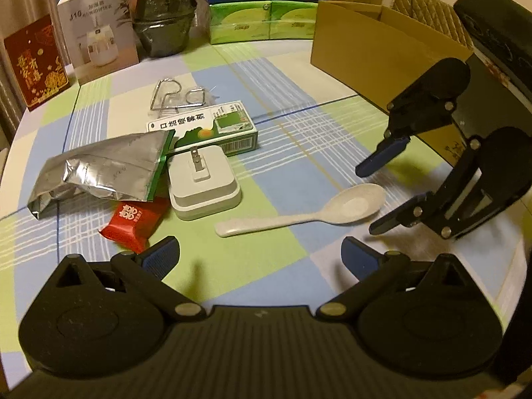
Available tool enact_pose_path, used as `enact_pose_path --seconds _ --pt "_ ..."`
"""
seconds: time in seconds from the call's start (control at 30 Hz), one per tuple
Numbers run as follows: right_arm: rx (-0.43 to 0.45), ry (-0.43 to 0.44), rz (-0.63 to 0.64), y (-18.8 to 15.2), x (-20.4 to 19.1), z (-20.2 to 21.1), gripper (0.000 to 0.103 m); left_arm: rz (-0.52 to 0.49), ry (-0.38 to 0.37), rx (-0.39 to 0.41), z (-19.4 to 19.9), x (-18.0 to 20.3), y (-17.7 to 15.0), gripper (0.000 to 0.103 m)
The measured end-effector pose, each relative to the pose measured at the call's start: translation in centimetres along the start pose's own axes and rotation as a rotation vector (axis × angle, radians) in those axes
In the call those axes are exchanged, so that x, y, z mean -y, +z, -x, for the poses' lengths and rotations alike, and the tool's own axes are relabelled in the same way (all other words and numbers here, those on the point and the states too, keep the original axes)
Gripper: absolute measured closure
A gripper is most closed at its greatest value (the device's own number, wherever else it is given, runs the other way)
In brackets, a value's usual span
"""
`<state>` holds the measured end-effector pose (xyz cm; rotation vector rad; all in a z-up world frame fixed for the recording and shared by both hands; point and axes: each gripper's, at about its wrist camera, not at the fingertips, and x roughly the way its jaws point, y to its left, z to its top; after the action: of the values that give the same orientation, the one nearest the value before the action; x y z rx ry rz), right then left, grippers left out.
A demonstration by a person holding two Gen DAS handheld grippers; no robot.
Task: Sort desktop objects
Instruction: 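Reach down and grasp the white plastic spoon with the right tool, then lift the spoon with the right tool while the left tool approaches the white plug adapter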
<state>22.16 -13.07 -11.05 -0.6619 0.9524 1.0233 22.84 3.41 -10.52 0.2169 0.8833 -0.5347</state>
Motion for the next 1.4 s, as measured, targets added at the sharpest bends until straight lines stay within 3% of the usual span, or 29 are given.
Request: enact_pose_path --seconds 0.4,0.93,1.17,1.4 --pt "0.011 0.030 -0.018 -0.2 0.2 -1.3 0.069 0.060 0.020 0.020 -0.3 -1.4 -0.3 0.001" --pt "0.048 -0.003 -0.009 -0.7 0.2 -1.2 0.070 0.088 0.010 0.020 -0.4 -1.5 -0.6 0.001" --pt "0.067 -0.020 -0.138 -1.4 0.3 -0.7 0.072 0.080 0.009 0.008 -0.7 -1.1 -0.8 0.001" --pt "0.139 -0.056 -0.288 -2.3 -0.8 1.9 0.073 0.094 0.017 0.027 -0.5 -0.9 -0.6 0.002"
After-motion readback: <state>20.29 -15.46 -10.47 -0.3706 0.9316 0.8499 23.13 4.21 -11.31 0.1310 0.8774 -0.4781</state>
